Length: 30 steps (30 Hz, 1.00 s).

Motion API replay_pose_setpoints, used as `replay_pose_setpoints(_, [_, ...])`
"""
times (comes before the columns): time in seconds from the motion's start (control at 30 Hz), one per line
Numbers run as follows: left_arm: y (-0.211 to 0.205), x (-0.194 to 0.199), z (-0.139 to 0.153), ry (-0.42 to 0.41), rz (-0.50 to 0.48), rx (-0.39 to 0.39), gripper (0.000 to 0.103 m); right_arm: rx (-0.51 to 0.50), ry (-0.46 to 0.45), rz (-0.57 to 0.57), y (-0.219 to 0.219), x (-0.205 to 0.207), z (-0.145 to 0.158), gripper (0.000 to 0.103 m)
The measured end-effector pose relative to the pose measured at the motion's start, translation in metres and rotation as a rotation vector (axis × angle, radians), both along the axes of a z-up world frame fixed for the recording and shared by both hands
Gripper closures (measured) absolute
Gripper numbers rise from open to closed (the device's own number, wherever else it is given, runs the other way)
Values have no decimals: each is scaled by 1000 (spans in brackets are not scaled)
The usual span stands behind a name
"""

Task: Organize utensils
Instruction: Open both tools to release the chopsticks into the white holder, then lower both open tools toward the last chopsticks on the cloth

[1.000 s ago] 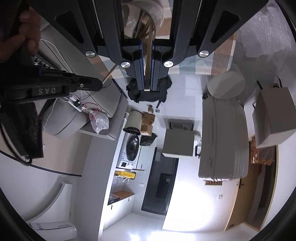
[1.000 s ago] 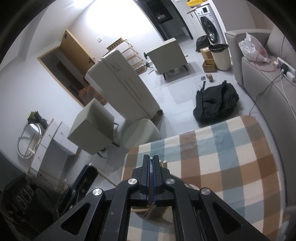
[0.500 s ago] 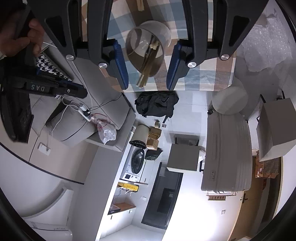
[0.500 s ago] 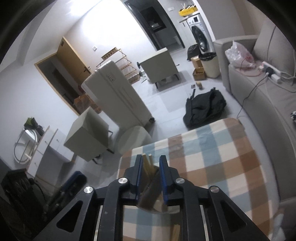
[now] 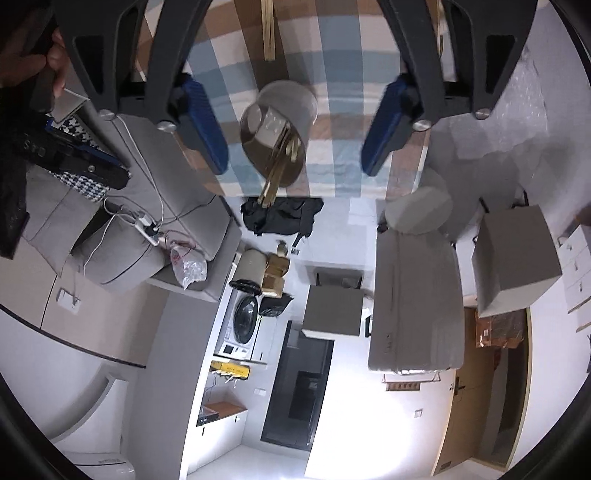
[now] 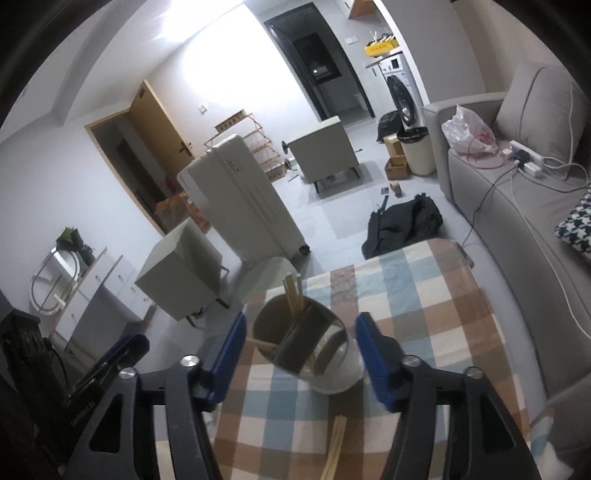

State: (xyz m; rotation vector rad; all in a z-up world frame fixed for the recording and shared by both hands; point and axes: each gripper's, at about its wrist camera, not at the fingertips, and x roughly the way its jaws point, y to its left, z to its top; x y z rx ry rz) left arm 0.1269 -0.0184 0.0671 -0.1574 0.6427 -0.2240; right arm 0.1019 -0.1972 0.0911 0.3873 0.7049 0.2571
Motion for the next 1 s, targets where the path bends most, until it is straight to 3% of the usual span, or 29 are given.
replay_pose_setpoints(0.1, [-3,-15,-21,30,-3,11,26,-27,3,-9,0,-18,-12,19])
replay_pose_setpoints(0.33, [-15,-33,-68,103,31,84,18,-139,76,26,13,-40,-58,18])
replay_pose_setpoints(0.5, [-18,-34,-97,162,21,123,17,-142,181,34,15,-44,-101,18])
replay_pose_setpoints(0.57, [-16,-31,-110,190,22,144,17,-145,236,51,18,-44,-120,21])
replay_pose_setpoints(0.63, [-8,-29,-121,237,46,142,17,-148,306,72,22,-39,-139,35])
replay_pose_setpoints(0.8, [4,-18,-144,325,103,169,17,-80,502,119,30,-22,-185,54])
replay_pose_setpoints(0.9, [15,-9,-159,411,134,145,17,-61,580,130,37,-9,-205,61])
replay_pose_setpoints(1.0, [21,-6,-165,433,159,148,17,-73,625,136,46,6,-217,65])
